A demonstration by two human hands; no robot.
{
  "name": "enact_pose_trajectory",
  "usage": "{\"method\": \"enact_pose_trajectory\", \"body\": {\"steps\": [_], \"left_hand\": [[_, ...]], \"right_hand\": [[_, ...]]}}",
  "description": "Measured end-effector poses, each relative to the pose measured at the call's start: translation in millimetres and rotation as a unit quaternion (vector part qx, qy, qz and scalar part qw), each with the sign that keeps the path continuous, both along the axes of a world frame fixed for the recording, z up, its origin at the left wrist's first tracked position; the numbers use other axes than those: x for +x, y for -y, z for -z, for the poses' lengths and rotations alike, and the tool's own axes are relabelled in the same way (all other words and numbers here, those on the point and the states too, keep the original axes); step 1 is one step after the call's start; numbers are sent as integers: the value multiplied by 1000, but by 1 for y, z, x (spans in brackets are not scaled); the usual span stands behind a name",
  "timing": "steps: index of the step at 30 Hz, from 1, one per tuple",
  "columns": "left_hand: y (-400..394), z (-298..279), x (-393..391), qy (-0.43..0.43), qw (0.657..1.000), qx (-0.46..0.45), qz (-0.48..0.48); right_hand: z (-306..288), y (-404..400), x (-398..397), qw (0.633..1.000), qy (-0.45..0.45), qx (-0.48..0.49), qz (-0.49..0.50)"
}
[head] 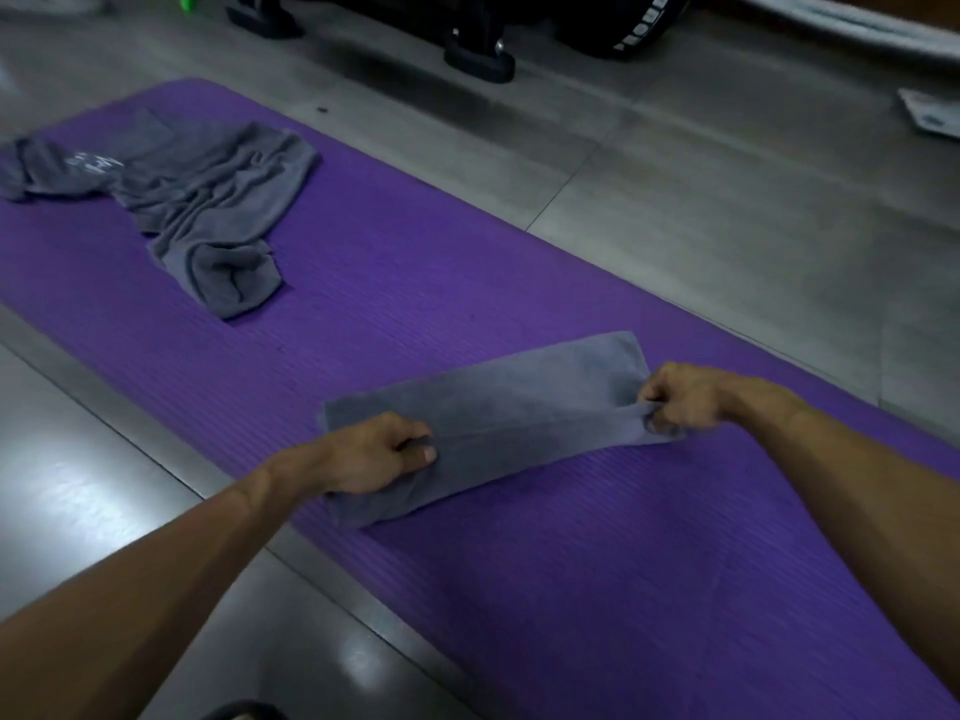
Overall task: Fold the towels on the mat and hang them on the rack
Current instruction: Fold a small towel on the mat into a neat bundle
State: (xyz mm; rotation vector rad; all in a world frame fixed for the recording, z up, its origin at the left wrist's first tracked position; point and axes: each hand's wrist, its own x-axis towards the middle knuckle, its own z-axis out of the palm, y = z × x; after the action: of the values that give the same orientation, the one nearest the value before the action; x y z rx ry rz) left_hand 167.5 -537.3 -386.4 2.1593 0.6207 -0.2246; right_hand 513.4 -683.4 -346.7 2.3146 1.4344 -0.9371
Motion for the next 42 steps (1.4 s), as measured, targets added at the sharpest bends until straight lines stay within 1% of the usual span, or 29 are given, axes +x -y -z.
{"method": "enact_pose_trajectory", "body": {"steps": [1,2,4,6,8,11,14,16,19,22,25,27,28,29,30,31,32,33,34,35,36,37,38,40,42], "left_hand": [[-1,-2,2,-14,1000,8,14],[-2,-3,3,-19,999,32,17],[-5,0,4,-9,994,107,-10],[-7,1,2,-19,979,194,-54],[-8,2,2,-43,961,260,-90],[-11,3,5,-73,944,303,-110],[-16,10,10,-96,932,330,-111],[-18,15,12,-105,927,341,-114],[-25,22,14,-87,927,344,-123],[-30,29,16,-91,929,341,-110],[-34,36,17,-92,904,411,-79],[-32,37,19,-27,889,450,-78],[-29,37,23,13,890,451,-74],[-23,38,27,34,898,436,-55],[-15,40,32,31,909,416,-24],[-8,43,37,10,918,396,9],[-3,49,40,-22,926,376,33],[0,55,40,-52,931,360,42],[1,61,38,-73,931,355,40],[1,66,35,-75,929,362,35],[0,69,33,-77,925,371,36],[-1,71,31,-78,921,380,38],[-2,72,30,-78,920,382,39],[-3,74,29,-64,920,385,35],[-3,74,30,-59,925,374,28]], "right_hand": [[-8,1,2,1000,-5,-11,11],[-14,0,3,1000,-2,-2,23],[-18,-5,3,996,22,65,49],[-16,-13,-3,987,78,129,48],[-7,-24,-12,973,155,165,36],[5,-42,-23,953,247,171,24],[18,-54,-25,948,274,163,28],[27,-59,-24,947,276,159,33],[40,-62,-23,948,283,138,36],[50,-62,-19,952,266,142,62],[55,-63,-13,955,238,153,88],[52,-64,-10,958,238,129,93],[51,-65,-9,957,250,112,94],[48,-66,-10,953,271,97,93],[46,-67,-14,946,294,102,88],[45,-69,-23,937,314,132,73],[47,-70,-35,927,319,190,45],[52,-70,-52,915,300,268,10],[60,-68,-73,905,245,348,-22],[69,-65,-97,902,165,396,-51],[79,-60,-119,909,90,401,-75],[90,-56,-133,918,42,383,-94],[98,-51,-139,927,26,356,-116],[107,-44,-116,935,63,306,-168],[105,-33,-67,943,115,251,-186]]}}
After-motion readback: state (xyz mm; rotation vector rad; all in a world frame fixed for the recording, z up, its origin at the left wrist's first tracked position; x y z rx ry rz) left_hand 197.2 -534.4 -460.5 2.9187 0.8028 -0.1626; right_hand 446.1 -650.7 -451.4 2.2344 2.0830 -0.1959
